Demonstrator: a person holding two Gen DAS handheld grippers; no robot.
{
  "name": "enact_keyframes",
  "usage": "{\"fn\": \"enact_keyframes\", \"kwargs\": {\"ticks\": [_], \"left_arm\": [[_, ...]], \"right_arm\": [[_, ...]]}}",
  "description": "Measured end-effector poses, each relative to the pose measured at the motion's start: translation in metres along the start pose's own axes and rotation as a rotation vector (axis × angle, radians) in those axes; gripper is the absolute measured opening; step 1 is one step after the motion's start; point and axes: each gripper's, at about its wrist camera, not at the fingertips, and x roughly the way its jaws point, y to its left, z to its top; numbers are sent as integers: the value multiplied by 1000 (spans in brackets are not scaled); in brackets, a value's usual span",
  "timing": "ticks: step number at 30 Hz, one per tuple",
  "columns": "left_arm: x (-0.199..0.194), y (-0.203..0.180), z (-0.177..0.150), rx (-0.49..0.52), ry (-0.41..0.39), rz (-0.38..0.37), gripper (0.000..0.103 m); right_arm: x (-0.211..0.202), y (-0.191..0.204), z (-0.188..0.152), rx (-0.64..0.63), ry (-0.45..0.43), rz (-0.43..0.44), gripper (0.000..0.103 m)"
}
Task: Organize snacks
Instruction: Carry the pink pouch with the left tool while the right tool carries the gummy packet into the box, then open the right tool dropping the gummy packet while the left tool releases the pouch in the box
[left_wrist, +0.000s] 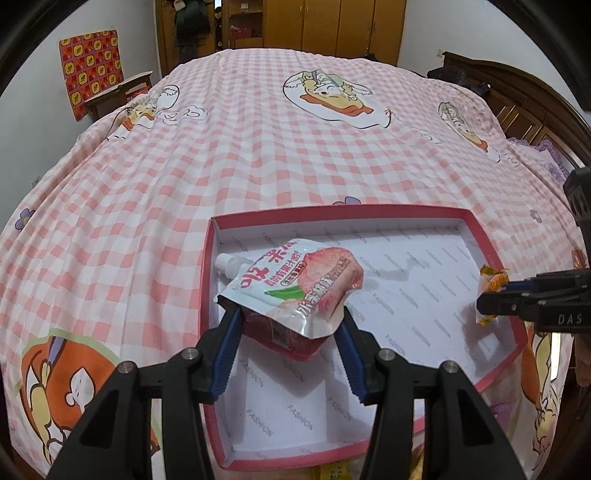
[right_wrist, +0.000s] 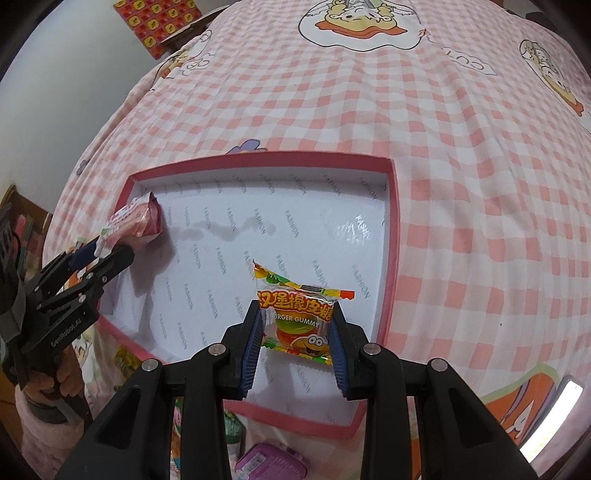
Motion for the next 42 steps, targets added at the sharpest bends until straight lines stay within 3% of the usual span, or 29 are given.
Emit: {"fn": "enact_keyframes", "kwargs": {"ticks": [26, 29, 32, 42], "left_arm": [[26, -1, 3, -7, 50, 14, 53], [27, -1, 3, -9, 59, 12, 53], [26, 0, 3, -21, 70, 10, 60], [-3, -5, -8, -6, 44, -19, 66]], "right_arm": [[21, -8, 21, 23, -2, -21, 35], [21, -9, 20, 21, -7, -16, 39], [20, -9, 19, 16, -15, -26, 47], [7, 3, 5, -8, -46, -23, 55]]}}
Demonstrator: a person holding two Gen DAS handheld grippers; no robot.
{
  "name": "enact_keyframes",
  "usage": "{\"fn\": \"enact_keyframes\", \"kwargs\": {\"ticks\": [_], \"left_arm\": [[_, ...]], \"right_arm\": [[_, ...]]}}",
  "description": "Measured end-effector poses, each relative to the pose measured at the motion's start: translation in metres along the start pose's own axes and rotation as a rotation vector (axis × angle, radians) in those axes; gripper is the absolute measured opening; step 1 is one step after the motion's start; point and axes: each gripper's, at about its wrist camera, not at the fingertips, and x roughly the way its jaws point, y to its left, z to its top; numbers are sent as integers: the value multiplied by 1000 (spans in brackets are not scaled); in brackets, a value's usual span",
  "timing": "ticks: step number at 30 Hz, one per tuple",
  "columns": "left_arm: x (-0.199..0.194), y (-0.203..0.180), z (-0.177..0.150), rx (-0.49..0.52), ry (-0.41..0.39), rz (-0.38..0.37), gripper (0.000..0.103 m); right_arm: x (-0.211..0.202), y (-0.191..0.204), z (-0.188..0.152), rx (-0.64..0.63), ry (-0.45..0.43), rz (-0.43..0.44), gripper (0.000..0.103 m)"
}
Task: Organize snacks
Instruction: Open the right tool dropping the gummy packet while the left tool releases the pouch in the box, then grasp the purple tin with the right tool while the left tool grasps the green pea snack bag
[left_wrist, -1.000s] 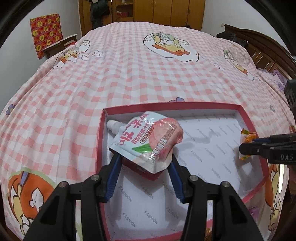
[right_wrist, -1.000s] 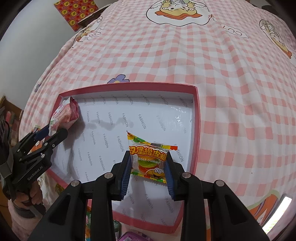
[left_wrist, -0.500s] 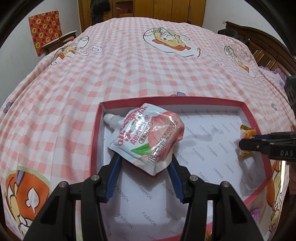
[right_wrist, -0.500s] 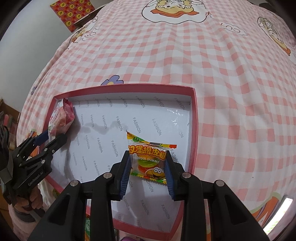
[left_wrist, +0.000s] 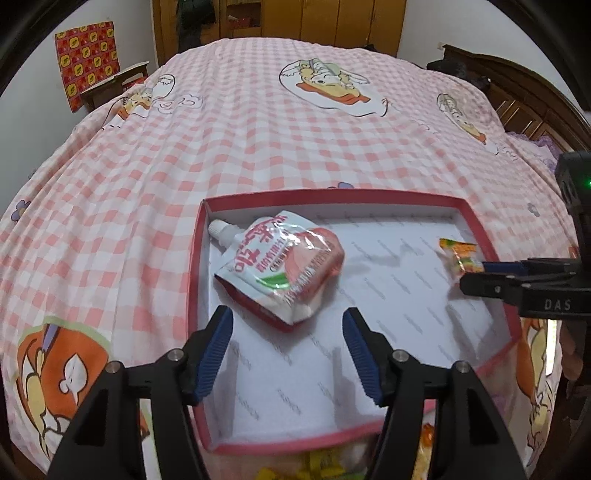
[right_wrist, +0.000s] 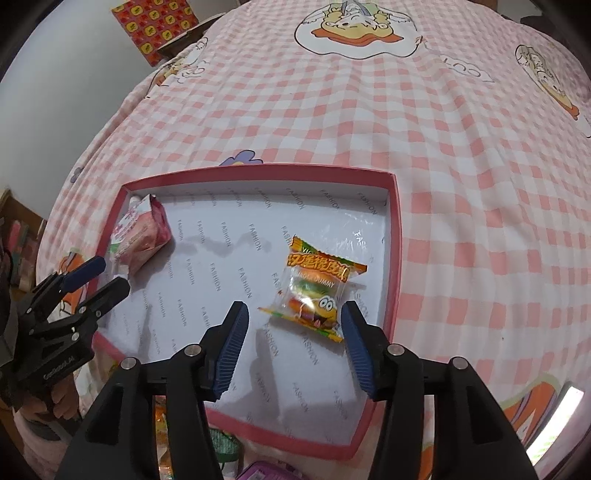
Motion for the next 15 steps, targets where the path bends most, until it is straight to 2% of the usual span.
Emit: {"fn": "enact_keyframes", "kwargs": {"ticks": [7, 15], "left_arm": [[-17, -9, -14, 29, -12, -8, 66], [-37, -8, -29, 10, -29, -15, 66]], "right_arm": [[-15, 8, -18, -12, -26, 11, 57], [-33, 17, -43, -27, -54, 36, 57]]}}
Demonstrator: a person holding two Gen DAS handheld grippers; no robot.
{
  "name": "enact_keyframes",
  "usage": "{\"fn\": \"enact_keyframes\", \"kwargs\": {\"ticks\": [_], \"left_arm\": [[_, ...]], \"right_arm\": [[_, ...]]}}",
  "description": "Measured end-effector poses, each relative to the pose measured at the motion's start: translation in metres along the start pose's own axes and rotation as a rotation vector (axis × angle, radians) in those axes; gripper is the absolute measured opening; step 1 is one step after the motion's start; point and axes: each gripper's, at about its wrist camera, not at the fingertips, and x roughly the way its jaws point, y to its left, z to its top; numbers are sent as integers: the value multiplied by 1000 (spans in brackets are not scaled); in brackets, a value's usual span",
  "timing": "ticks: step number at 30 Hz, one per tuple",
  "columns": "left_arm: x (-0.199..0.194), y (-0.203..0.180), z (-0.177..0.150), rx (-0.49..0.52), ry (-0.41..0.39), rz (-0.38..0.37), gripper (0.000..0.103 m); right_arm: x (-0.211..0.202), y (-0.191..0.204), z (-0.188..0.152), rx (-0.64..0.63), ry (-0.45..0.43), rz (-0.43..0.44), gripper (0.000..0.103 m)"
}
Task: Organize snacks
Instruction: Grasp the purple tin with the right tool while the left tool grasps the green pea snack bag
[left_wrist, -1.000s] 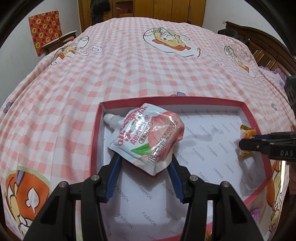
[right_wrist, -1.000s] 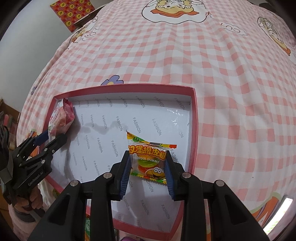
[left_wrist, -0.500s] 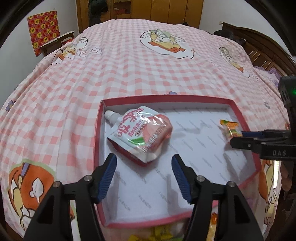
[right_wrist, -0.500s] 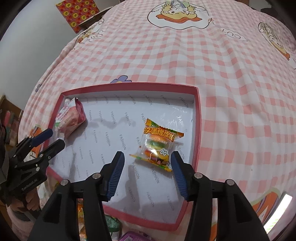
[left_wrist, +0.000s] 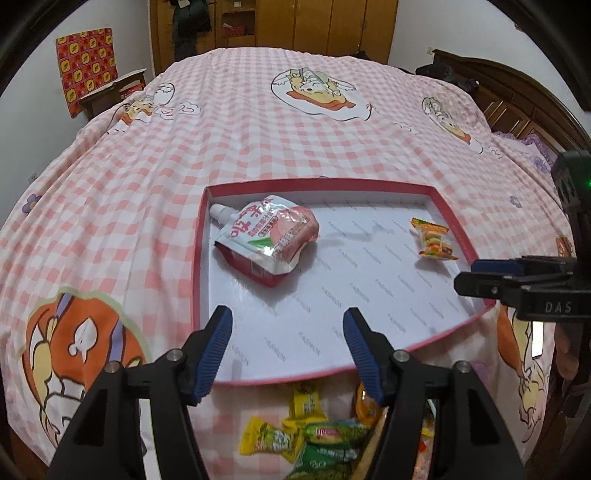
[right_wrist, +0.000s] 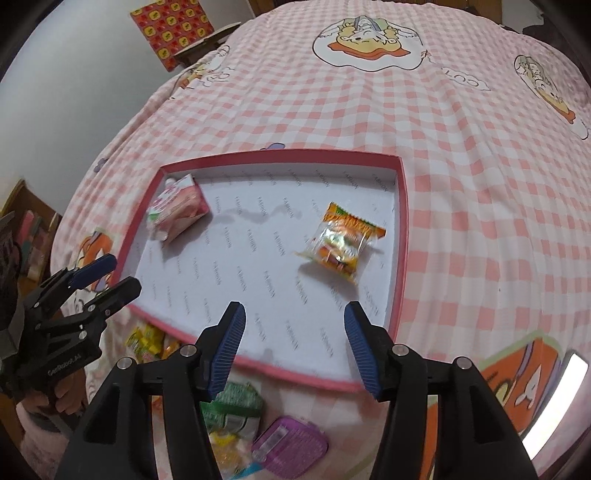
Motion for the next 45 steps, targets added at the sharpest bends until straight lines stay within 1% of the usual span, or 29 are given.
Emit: {"fn": "enact_keyframes", "kwargs": {"ticks": [14, 20, 26, 33, 39, 45], "left_arm": [[-30, 1, -32, -25, -11, -12, 66], [-43, 0, -49, -19, -21, -9, 66], [-48, 3, -66, -39, -11, -24, 66], [-44, 6, -85, -65, 15, -30, 66], [-37, 3, -92, -71, 31, -44, 66], [-23, 0, -101, -68, 63, -50, 66]], "right_arm": [[-23, 19, -43, -15, -18, 28, 57], [-27, 26, -57, -25, -15, 28, 57], [-28, 32, -75, -29, -8, 30, 57], [-23, 31, -95, -16, 17, 26, 57], [-19, 25, -104, 4, 23, -3, 57], [-8, 19, -111, 31, 51, -55, 57]]}}
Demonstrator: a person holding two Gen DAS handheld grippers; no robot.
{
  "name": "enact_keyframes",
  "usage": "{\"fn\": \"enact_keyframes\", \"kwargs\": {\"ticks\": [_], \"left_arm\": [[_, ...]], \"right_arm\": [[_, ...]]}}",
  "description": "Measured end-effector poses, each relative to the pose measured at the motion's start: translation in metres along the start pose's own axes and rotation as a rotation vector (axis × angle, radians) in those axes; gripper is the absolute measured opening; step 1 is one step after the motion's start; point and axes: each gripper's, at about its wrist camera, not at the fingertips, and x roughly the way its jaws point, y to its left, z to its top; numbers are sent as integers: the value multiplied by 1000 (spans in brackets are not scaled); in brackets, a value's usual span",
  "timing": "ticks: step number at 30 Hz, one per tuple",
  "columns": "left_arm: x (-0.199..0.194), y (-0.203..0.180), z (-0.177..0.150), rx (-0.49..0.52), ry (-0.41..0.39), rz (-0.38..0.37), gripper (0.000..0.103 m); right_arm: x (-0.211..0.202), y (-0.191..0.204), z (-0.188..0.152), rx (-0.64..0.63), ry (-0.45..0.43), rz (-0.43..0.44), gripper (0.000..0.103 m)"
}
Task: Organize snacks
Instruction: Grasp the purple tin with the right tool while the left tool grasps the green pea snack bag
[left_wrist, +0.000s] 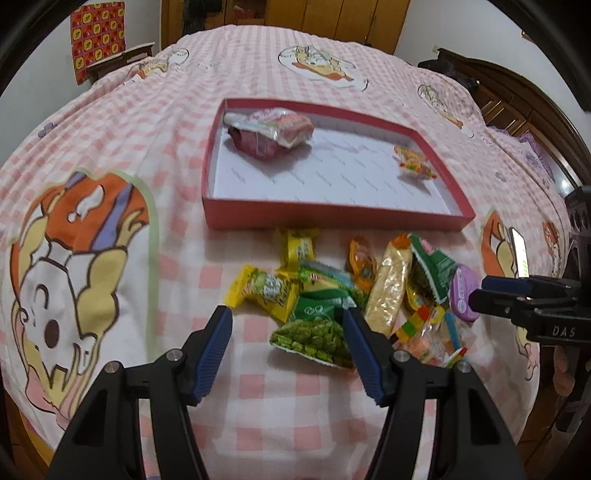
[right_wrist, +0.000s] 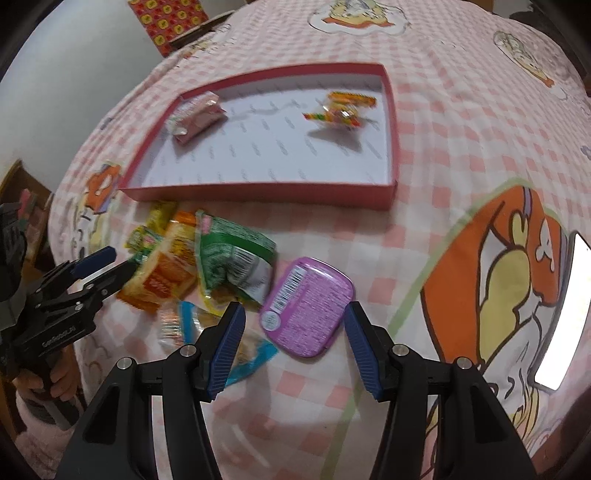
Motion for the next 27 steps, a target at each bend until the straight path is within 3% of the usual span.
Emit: {"fn": "enact_keyframes", "kwargs": {"ticks": [6, 19, 27], "left_arm": [[11, -1, -1, -5, 18, -12, 66], [27, -19, 0, -6, 14, -52, 66], [36, -36, -2, 57, -12, 7, 66]], "right_arm": [[14, -7, -7, 44, 21, 12, 57], [21, -4, -15, 49, -65, 23, 64], [20, -3, -19, 54, -100, 15, 62]]}}
